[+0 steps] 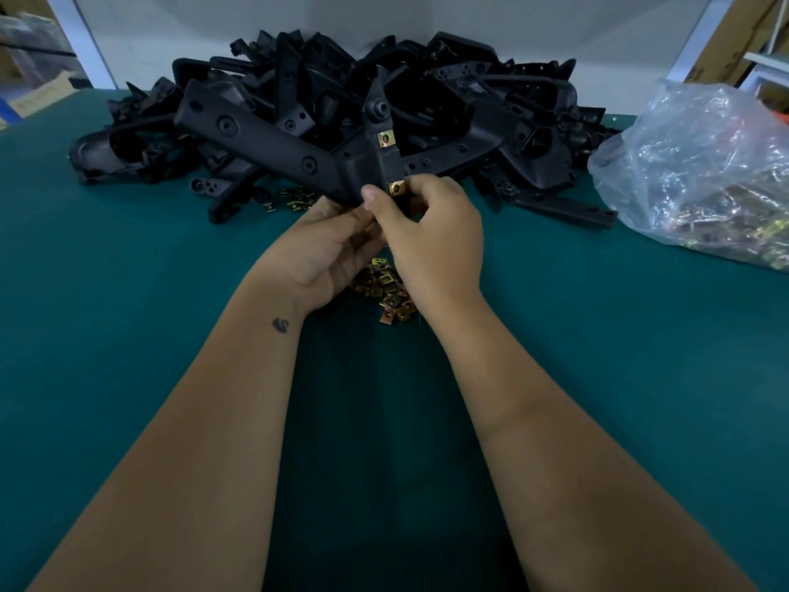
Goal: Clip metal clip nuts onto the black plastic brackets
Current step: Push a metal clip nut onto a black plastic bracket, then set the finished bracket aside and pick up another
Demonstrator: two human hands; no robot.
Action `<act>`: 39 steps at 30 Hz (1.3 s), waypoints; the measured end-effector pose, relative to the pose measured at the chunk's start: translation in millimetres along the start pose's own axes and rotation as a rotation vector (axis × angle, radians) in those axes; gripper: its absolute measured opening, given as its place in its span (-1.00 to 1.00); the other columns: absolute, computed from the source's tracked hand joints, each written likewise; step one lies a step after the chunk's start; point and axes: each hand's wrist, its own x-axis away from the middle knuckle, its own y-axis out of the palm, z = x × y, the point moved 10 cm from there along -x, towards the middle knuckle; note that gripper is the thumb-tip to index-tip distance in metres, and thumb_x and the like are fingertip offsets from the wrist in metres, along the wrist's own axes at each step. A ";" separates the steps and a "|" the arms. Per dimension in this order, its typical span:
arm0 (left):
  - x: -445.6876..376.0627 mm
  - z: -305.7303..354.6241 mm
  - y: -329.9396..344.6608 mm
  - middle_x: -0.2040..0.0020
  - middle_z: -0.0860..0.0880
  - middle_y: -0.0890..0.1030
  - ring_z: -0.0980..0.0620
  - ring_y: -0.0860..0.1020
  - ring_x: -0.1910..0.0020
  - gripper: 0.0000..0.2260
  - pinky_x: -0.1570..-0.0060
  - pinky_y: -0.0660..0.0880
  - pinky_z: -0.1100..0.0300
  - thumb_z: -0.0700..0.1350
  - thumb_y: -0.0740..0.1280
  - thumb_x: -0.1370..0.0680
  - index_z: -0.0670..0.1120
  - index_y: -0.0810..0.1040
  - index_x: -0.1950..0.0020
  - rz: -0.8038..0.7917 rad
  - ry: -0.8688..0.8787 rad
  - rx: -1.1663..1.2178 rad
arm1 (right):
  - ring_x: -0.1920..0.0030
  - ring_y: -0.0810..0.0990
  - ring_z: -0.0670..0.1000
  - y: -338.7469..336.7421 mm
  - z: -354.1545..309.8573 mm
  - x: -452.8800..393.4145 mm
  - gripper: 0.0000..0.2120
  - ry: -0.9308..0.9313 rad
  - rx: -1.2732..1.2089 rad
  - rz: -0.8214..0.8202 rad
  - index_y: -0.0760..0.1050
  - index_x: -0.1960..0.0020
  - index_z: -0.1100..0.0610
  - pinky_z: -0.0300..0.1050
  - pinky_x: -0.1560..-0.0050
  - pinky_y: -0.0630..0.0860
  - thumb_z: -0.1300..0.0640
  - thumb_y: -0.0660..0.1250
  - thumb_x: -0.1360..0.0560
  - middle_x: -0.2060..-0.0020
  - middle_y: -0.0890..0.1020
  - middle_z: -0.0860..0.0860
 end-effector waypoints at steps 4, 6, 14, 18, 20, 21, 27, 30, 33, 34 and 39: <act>1.3 -0.7 1.9 0.09 0.03 0.72 0.14 0.68 0.11 -0.84 0.10 0.60 0.28 -0.26 0.21 -0.65 -0.09 0.55 -0.13 -0.003 -0.018 -0.023 | 0.11 0.53 -0.05 -2.5 -4.1 0.7 -0.72 -0.057 0.030 0.015 0.63 0.12 0.15 -0.04 0.13 0.50 -0.08 0.39 -0.51 0.17 0.58 -0.03; 1.8 0.0 3.2 0.06 0.00 0.72 0.11 0.69 0.08 -0.83 0.10 0.60 0.28 -0.24 0.22 -0.66 -0.13 0.57 -0.16 -0.012 -0.024 -0.021 | 0.18 0.50 -0.03 -2.1 -4.4 0.5 -0.68 -0.083 0.065 0.006 0.59 0.19 0.20 -0.02 0.19 0.48 -0.06 0.36 -0.54 0.22 0.55 -0.01; 1.8 14.5 -27.8 -0.12 -0.10 0.66 -0.03 0.67 0.04 -0.71 0.05 0.63 0.11 -0.06 0.30 -0.64 -0.14 0.50 -0.32 0.207 0.039 0.013 | 0.18 0.50 -0.03 -9.6 1.5 -3.1 -0.70 -0.074 0.095 0.039 0.57 0.18 0.18 -0.03 0.17 0.47 -0.04 0.36 -0.55 0.20 0.56 -0.01; 4.9 21.1 -43.6 -0.05 -0.08 0.71 -0.03 0.70 0.05 -0.95 0.06 0.61 0.18 -0.14 0.36 -0.61 -0.07 0.55 -0.06 0.319 0.121 0.057 | 0.08 0.54 -0.09 -8.0 10.0 -2.7 -0.80 0.008 -0.062 0.047 0.61 0.02 0.11 -0.14 0.07 0.51 -0.02 0.43 -0.49 0.10 0.57 -0.09; 4.4 19.4 -44.7 0.01 -0.08 0.72 0.00 0.71 0.10 -0.95 0.11 0.61 0.22 -0.15 0.38 -0.60 -0.09 0.53 -0.03 0.336 0.128 0.097 | 0.01 0.57 -0.09 -2.5 14.1 -2.0 -0.80 0.044 -0.158 -0.003 0.60 -0.03 0.06 -0.17 0.01 0.52 0.00 0.45 -0.46 0.04 0.60 -0.10; 3.5 18.2 -43.4 0.04 -0.08 0.72 -0.01 0.72 0.12 -0.93 0.14 0.60 0.23 -0.15 0.38 -0.60 -0.10 0.53 -0.05 0.335 0.126 0.102 | 0.00 0.59 -0.09 0.4 16.0 -1.3 -0.81 0.066 -0.205 -0.030 0.60 -0.03 0.04 -0.17 -0.01 0.53 0.02 0.46 -0.45 0.04 0.63 -0.09; 3.4 4.3 -21.3 0.17 -0.13 0.65 -0.01 0.70 0.25 -0.87 0.22 0.62 0.18 -0.12 0.39 -0.59 -0.16 0.53 -0.06 0.334 0.066 0.044 | 0.34 0.56 -0.16 -11.9 34.3 4.4 -0.83 0.315 -0.543 0.059 0.60 0.21 -0.05 -0.25 0.27 0.50 0.17 0.42 -0.51 0.37 0.64 -0.17; 7.4 7.9 -15.6 0.18 -0.14 0.67 -0.02 0.70 0.26 -0.80 0.22 0.62 0.17 -0.07 0.34 -0.62 -0.15 0.47 -0.16 0.336 0.078 0.041 | 0.33 0.52 -0.09 -21.7 41.7 11.6 -0.87 0.390 -0.648 0.116 0.61 0.17 0.01 -0.31 0.34 0.46 0.19 0.42 -0.52 0.33 0.62 -0.10; 15.4 12.6 -7.8 0.14 -0.11 0.69 -0.04 0.70 0.22 -0.88 0.19 0.63 0.12 -0.09 0.31 -0.63 0.04 0.45 -0.15 0.348 0.105 0.005 | 0.39 0.49 -0.08 -28.0 46.4 19.8 -0.79 0.465 -0.752 0.137 0.57 0.28 0.04 -0.26 0.36 0.46 0.19 0.43 -0.52 0.37 0.55 -0.06; 18.8 11.7 -1.7 0.13 -0.09 0.69 -0.03 0.70 0.22 -0.87 0.17 0.64 0.10 -0.10 0.30 -0.63 0.08 0.46 -0.14 0.361 0.110 0.009 | 0.41 0.48 -0.08 -30.5 47.7 22.2 -0.76 0.493 -0.794 0.152 0.55 0.31 0.05 -0.25 0.36 0.46 0.19 0.43 -0.52 0.39 0.54 -0.07; 32.8 -11.1 58.8 -0.17 -0.11 0.64 -0.09 0.64 -0.08 -0.89 -0.16 0.58 -0.07 -0.11 0.28 -0.60 0.07 0.51 -0.10 0.399 0.136 0.079 | 0.31 0.56 -0.10 -60.9 52.2 36.3 -0.95 0.567 -0.962 0.340 0.61 0.09 0.09 -0.22 0.25 0.55 0.23 0.42 -0.51 0.20 0.67 -0.04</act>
